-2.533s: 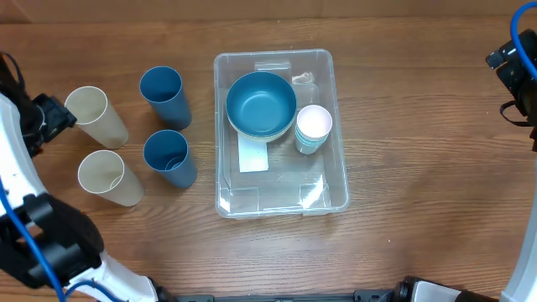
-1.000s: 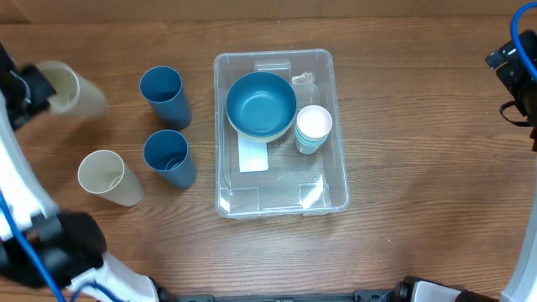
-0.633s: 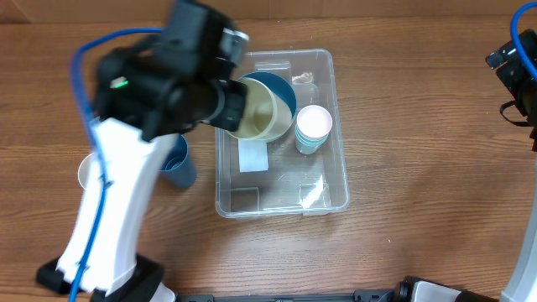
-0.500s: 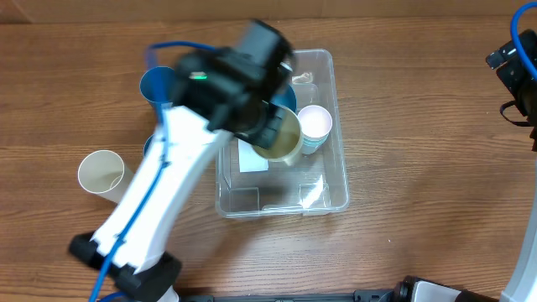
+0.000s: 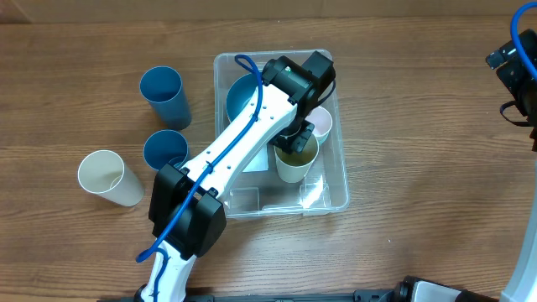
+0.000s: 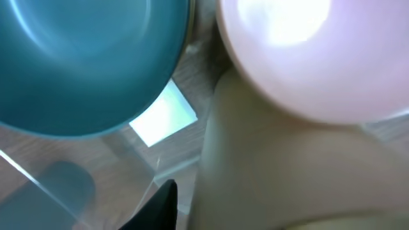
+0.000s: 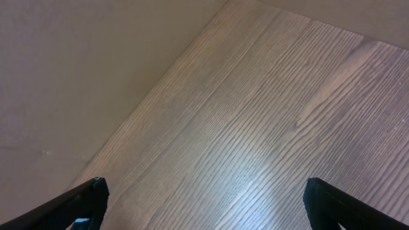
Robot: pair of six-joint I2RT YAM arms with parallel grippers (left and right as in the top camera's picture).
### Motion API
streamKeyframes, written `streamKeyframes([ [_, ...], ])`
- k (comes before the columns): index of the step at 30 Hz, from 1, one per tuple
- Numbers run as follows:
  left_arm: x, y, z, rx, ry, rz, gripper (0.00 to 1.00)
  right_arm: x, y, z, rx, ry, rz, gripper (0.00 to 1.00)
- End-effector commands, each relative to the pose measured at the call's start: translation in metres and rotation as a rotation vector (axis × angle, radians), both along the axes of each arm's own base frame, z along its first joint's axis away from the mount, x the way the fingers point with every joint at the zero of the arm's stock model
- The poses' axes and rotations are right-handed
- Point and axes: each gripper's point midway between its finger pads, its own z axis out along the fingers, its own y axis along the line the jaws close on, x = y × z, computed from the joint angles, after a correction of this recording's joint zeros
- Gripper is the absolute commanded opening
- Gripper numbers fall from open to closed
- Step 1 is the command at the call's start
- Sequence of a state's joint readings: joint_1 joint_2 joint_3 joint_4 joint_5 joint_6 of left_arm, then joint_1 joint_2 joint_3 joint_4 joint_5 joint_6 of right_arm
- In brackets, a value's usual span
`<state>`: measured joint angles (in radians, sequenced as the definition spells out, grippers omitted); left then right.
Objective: Pack container
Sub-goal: 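Place the tall cream cup upright in the container, then grasp the second tall cream cup with the left gripper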
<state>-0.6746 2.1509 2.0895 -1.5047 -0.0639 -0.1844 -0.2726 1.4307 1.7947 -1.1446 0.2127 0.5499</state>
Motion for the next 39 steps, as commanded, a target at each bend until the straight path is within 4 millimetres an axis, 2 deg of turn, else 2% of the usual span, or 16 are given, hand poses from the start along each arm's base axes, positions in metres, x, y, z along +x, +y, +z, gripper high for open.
streamKeyframes([
  [1,-0.010,0.012,0.045,-0.017,-0.064,0.024,0.36,-0.001,0.000,0.006,-0.004,-0.018,-0.006,1.00],
  [6,-0.011,0.079,0.161,-0.109,-0.348,0.190,0.71,-0.001,0.000,0.006,-0.004,-0.018,-0.006,1.00],
  [7,-0.012,0.112,0.184,-0.129,-0.406,0.272,0.73,-0.001,0.000,0.006,-0.004,-0.018,-0.006,1.00],
  [9,-0.014,0.171,0.201,-0.103,-0.454,0.479,0.77,-0.001,0.000,0.006,-0.004,-0.018,-0.006,1.00],
  [11,-0.015,0.225,0.203,-0.134,-0.442,0.678,0.77,-0.001,0.000,0.006,-0.004,-0.018,-0.006,1.00],
  [14,-0.021,0.296,0.183,-0.077,-0.383,0.901,0.76,-0.001,0.000,0.006,-0.004,-0.018,-0.006,1.00],
  [17,-0.048,0.348,0.124,-0.036,-0.181,1.103,0.72,-0.001,0.000,0.006,-0.004,-0.018,-0.006,1.00],
  [22,-0.078,0.377,0.051,-0.001,0.003,1.230,0.70,-0.001,0.000,0.006,-0.004,-0.018,-0.006,1.00],
  [26,-0.090,0.386,-0.010,-0.010,0.054,1.289,0.69,-0.001,0.000,0.006,-0.004,-0.018,-0.006,1.00],
  [27,-0.092,0.385,-0.024,-0.015,0.063,1.300,0.54,-0.001,0.000,0.006,-0.004,-0.018,-0.006,1.00],
  [28,-0.093,0.380,-0.037,-0.043,0.074,1.301,0.14,-0.001,0.000,0.006,-0.004,-0.018,-0.006,1.00],
  [29,-0.092,0.377,-0.039,-0.062,0.079,1.302,0.04,-0.001,0.000,0.006,-0.004,-0.018,-0.006,1.00],
  [32,-0.082,0.380,-0.008,-0.086,0.029,1.303,0.04,-0.001,0.000,0.006,-0.004,-0.018,-0.006,1.00],
  [36,-0.058,0.382,0.115,-0.147,-0.227,1.218,0.04,-0.001,0.000,0.006,-0.004,-0.018,-0.006,1.00],
  [38,-0.050,0.361,0.168,-0.211,-0.340,1.107,0.04,-0.001,0.000,0.006,-0.004,-0.018,-0.006,1.00],
  [39,-0.046,0.336,0.197,-0.278,-0.394,1.011,0.04,-0.001,0.000,0.006,-0.004,-0.018,-0.006,1.00],
])
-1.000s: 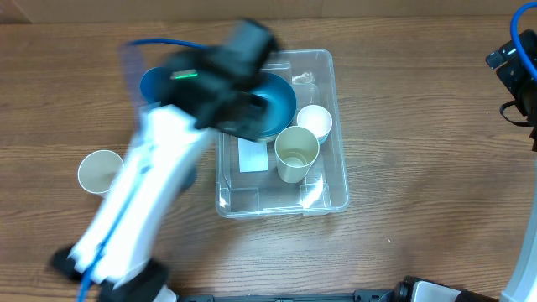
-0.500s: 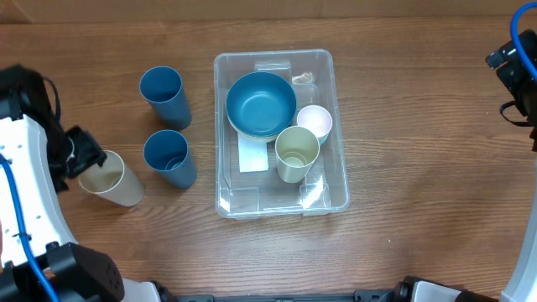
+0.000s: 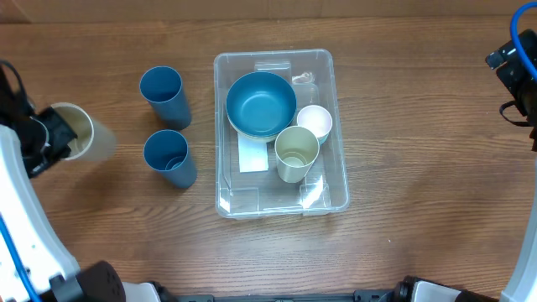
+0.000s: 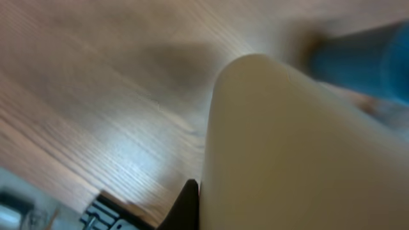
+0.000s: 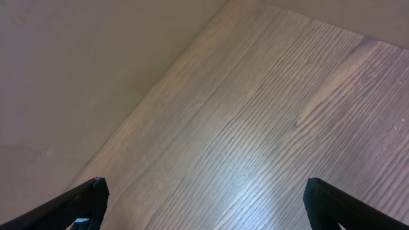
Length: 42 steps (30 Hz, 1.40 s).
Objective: Pack container
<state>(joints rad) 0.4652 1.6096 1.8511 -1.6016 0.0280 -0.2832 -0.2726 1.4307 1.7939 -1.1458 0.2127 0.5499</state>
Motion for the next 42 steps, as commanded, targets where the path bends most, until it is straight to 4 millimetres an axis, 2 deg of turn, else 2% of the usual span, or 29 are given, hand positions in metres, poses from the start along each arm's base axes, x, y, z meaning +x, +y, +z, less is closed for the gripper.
streamKeyframes([
  [1,0.017,-0.085,0.104,-0.029,-0.345,-0.357,0.04,-0.001,0.000,0.006,-0.004,-0.020,-0.006,1.00],
  [3,0.019,-0.162,0.130,-0.101,-0.460,-0.630,0.04,-0.001,0.000,0.006,-0.004,-0.020,-0.006,1.00],
  [4,0.017,-0.188,0.131,-0.116,-0.466,-0.723,0.04,-0.001,0.000,0.006,-0.004,-0.020,-0.006,1.00],
  [5,0.014,-0.228,0.129,-0.142,-0.467,-0.862,0.04,-0.001,0.000,0.006,-0.004,-0.020,-0.006,1.00],
  [6,0.010,-0.267,0.121,-0.128,-0.448,-0.997,0.04,-0.001,0.000,0.006,-0.004,-0.020,-0.006,1.00],
  [8,0.011,-0.310,0.100,0.007,-0.387,-1.118,0.05,-0.001,0.000,0.006,-0.004,-0.020,-0.006,1.00],
  [10,0.015,-0.351,0.075,0.059,-0.336,-1.219,0.07,-0.001,0.000,0.006,-0.004,-0.020,-0.006,1.00],
  [12,0.015,-0.371,0.050,0.063,-0.256,-1.272,0.06,-0.001,0.000,0.006,-0.004,-0.020,-0.006,1.00],
  [15,0.022,-0.379,0.019,0.084,-0.152,-1.242,0.04,-0.001,0.000,0.006,-0.004,-0.020,-0.006,1.00],
  [19,0.029,-0.385,0.023,0.079,-0.190,-1.237,0.04,-0.001,0.000,0.006,-0.004,-0.020,-0.006,1.00],
  [22,0.024,-0.381,0.020,0.083,-0.162,-1.245,0.10,-0.001,0.000,0.006,-0.004,-0.020,-0.006,1.00],
  [25,0.022,-0.380,0.019,0.082,-0.151,-1.245,0.31,-0.001,0.000,0.006,-0.004,-0.020,-0.006,1.00],
  [27,0.018,-0.379,0.020,0.068,-0.139,-1.233,0.41,-0.001,0.000,0.006,-0.004,-0.020,-0.006,1.00],
  [28,0.017,-0.370,0.026,0.093,-0.131,-1.216,0.45,-0.001,0.000,0.006,-0.004,-0.020,-0.006,1.00],
  [30,0.023,-0.343,0.042,0.165,-0.137,-1.102,0.52,-0.001,0.000,0.006,-0.004,-0.020,-0.006,1.00],
  [31,0.030,-0.328,0.052,0.174,-0.169,-1.045,0.67,-0.001,0.000,0.006,-0.004,-0.020,-0.006,1.00],
  [32,0.037,-0.312,0.059,0.187,-0.185,-0.993,0.74,-0.001,0.000,0.006,-0.004,-0.020,-0.006,1.00],
  [35,0.067,-0.228,0.066,0.197,-0.181,-0.734,0.77,-0.001,0.000,0.006,-0.004,-0.020,-0.006,1.00],
  [36,0.077,-0.191,0.062,0.176,-0.161,-0.611,0.77,-0.001,0.000,0.006,-0.004,-0.020,-0.006,1.00],
  [38,0.089,-0.139,0.047,0.107,-0.119,-0.453,0.71,-0.001,0.000,0.006,-0.004,-0.020,-0.006,1.00],
  [40,0.106,-0.104,0.029,0.095,-0.100,-0.358,0.67,-0.001,0.000,0.006,-0.004,-0.020,-0.006,1.00],
  [41,0.117,-0.094,0.018,0.092,-0.095,-0.336,0.67,-0.001,0.000,0.006,-0.004,-0.020,-0.006,1.00],
  [42,0.125,-0.091,0.010,0.084,-0.094,-0.342,0.68,-0.001,0.000,0.006,-0.004,-0.020,-0.006,1.00],
])
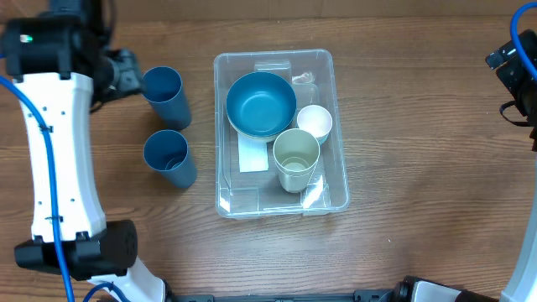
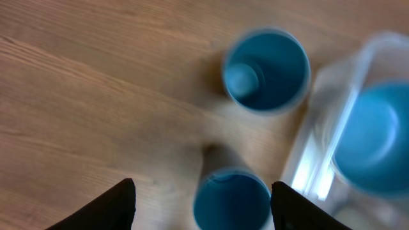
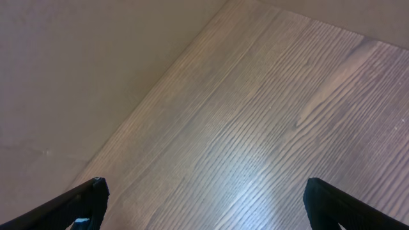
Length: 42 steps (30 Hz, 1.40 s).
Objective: Pack container
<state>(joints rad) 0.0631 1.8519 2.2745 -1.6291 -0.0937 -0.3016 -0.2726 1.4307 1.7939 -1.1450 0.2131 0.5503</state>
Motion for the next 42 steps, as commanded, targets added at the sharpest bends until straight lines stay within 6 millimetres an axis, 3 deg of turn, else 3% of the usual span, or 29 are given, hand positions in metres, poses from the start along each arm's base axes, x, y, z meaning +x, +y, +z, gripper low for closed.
streamKeyframes([
  [1,0.035,0.001,-0.041,-0.070,0.044,-0.014,0.70,-0.001,0.000,0.006,-0.004,-0.019,-0.005,1.00],
  [4,0.055,0.002,-0.089,-0.080,0.140,-0.011,0.70,-0.001,0.000,0.006,-0.004,-0.019,-0.005,1.00],
  [6,0.060,0.003,-0.120,-0.088,0.216,-0.002,0.57,-0.001,0.000,0.006,-0.004,-0.019,-0.005,1.00],
  [9,0.067,0.001,-0.158,-0.114,0.287,0.025,0.53,-0.001,0.000,0.006,-0.004,-0.019,-0.005,1.00],
  [10,0.068,0.001,-0.168,-0.116,0.307,0.021,0.47,-0.001,0.000,0.006,-0.004,-0.019,-0.005,1.00],
  [12,0.068,0.001,-0.178,-0.118,0.333,0.022,0.06,-0.001,0.000,0.006,-0.004,-0.019,-0.005,1.00],
  [13,0.068,0.003,-0.178,-0.114,0.333,0.026,0.04,-0.001,0.000,0.006,-0.004,-0.019,-0.005,1.00],
  [14,0.069,0.006,-0.174,-0.108,0.321,0.027,0.04,-0.001,0.000,0.006,-0.004,-0.019,-0.005,1.00],
  [16,0.071,0.024,-0.143,-0.029,0.258,0.022,0.04,-0.001,0.000,0.006,-0.004,-0.019,-0.005,1.00],
  [19,0.062,0.025,-0.063,-0.002,0.097,-0.004,0.04,-0.001,0.000,0.006,-0.004,-0.019,-0.005,1.00],
  [20,0.054,0.014,-0.028,-0.021,0.016,-0.025,0.04,-0.001,0.000,0.006,-0.004,-0.019,-0.005,1.00],
  [22,0.036,-0.003,0.022,-0.025,-0.100,-0.069,0.04,-0.001,0.000,0.006,-0.004,-0.019,-0.005,1.00],
  [23,0.019,-0.023,0.056,-0.027,-0.185,-0.131,0.04,-0.001,0.000,0.006,-0.004,-0.019,-0.005,1.00],
  [24,0.006,-0.039,0.075,-0.028,-0.234,-0.185,0.04,-0.001,0.000,0.006,-0.004,-0.019,-0.005,1.00],
  [25,-0.015,-0.070,0.097,-0.039,-0.288,-0.279,0.04,-0.001,0.000,0.006,-0.004,-0.019,-0.005,1.00],
  [27,-0.042,-0.122,0.113,-0.094,-0.330,-0.438,0.04,-0.001,0.000,0.006,-0.004,-0.019,-0.005,1.00],
  [28,-0.055,-0.145,0.116,-0.116,-0.332,-0.502,0.04,-0.001,0.000,0.006,-0.004,-0.019,-0.005,1.00],
  [31,-0.080,-0.179,0.101,-0.123,-0.272,-0.560,0.04,-0.001,0.000,0.006,-0.004,-0.019,-0.005,1.00],
  [37,-0.087,-0.182,0.048,-0.064,-0.089,-0.530,0.04,-0.001,0.000,0.006,-0.004,-0.019,-0.005,1.00],
  [42,-0.098,-0.175,-0.012,-0.008,0.117,-0.502,0.04,-0.001,0.000,0.006,-0.004,-0.019,-0.005,1.00],
])
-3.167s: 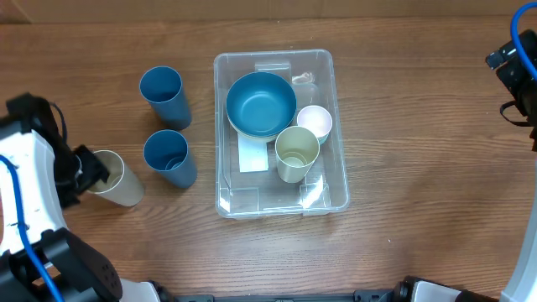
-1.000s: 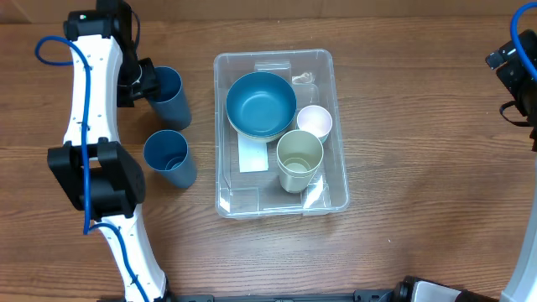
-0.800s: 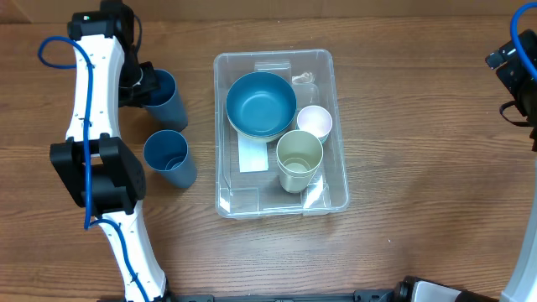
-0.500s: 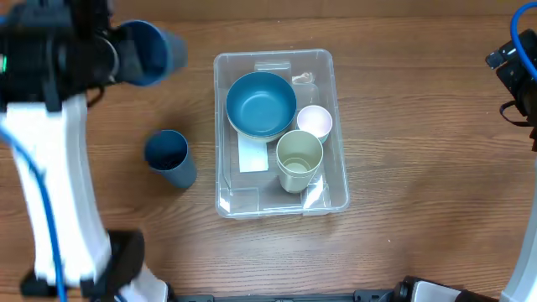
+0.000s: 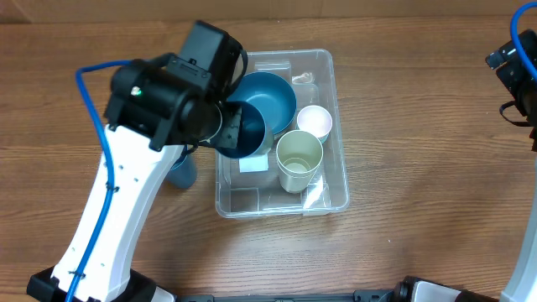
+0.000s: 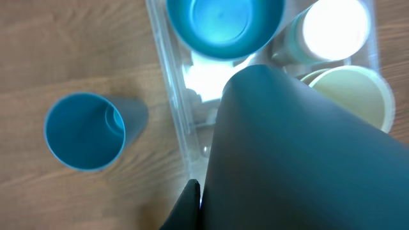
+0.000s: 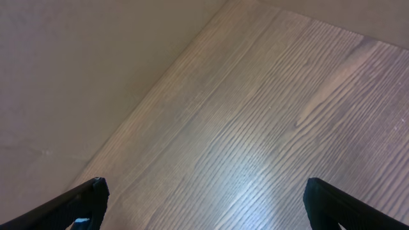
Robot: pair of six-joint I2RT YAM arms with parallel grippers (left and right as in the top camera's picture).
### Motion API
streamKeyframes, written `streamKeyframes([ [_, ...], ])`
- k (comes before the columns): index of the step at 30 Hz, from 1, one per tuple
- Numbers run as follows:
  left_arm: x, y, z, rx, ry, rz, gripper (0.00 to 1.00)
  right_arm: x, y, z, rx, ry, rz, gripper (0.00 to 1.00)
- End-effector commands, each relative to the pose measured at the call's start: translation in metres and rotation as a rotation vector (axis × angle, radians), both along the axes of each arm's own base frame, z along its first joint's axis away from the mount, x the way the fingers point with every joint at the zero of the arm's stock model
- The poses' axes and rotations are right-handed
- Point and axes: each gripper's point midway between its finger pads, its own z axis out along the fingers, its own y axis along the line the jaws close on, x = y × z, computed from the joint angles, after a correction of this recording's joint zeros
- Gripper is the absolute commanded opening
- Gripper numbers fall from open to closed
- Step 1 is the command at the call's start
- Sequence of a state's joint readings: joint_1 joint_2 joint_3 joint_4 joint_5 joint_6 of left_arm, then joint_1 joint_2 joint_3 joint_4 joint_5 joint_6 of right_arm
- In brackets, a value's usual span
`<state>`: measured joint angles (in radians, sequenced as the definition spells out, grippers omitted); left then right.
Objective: Pack container
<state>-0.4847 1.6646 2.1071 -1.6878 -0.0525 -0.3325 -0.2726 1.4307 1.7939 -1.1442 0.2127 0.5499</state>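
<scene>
A clear plastic container [image 5: 322, 67] stands mid-table. In it are a blue bowl [image 5: 273, 91], a small pale pink cup [image 5: 315, 122] and a cream cup [image 5: 299, 158]. My left gripper [image 5: 225, 127] is shut on a blue cup [image 5: 245, 130], held tilted over the container's left side. In the left wrist view this cup [image 6: 307, 153] fills the lower right, above the bowl [image 6: 223, 25] and cream cup [image 6: 364, 96]. A second blue cup [image 6: 83, 131] stands on the table left of the container. My right gripper [image 7: 204, 195] is open, far off at the right edge.
The left arm [image 5: 126, 210] reaches across the table's left half and hides most of the second blue cup [image 5: 185, 172]. A white label [image 5: 254, 164] lies on the container floor. The right gripper looks at bare wood beside a wall [image 7: 77, 64].
My left gripper was open above the two blue cups left of the container. Now it is shut on one of them, over the container's left side. The right arm has not moved.
The left gripper was first in the container at a cream cup, with another cream cup on the table. Then it held that table cup at the far left. Later that cup was gone from the table and the gripper was open over the blue cups. Now it holds one.
</scene>
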Motion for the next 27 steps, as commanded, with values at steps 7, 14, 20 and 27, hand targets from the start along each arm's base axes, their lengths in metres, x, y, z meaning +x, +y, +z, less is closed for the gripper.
streamKeyframes([
  [7,-0.014,-0.016,-0.106,0.125,0.170,-0.035,0.11,-0.001,0.000,0.006,-0.004,-0.018,-0.006,1.00],
  [14,-0.007,-0.019,-0.145,0.117,0.169,-0.005,0.09,-0.001,0.000,0.006,-0.004,-0.018,-0.006,1.00],
  [20,-0.017,-0.019,-0.145,0.105,0.212,-0.005,0.13,-0.001,0.000,0.006,-0.004,-0.018,-0.006,1.00],
  [27,-0.042,-0.007,-0.115,0.141,0.166,-0.117,0.41,-0.001,0.000,0.006,-0.004,-0.018,-0.006,1.00],
])
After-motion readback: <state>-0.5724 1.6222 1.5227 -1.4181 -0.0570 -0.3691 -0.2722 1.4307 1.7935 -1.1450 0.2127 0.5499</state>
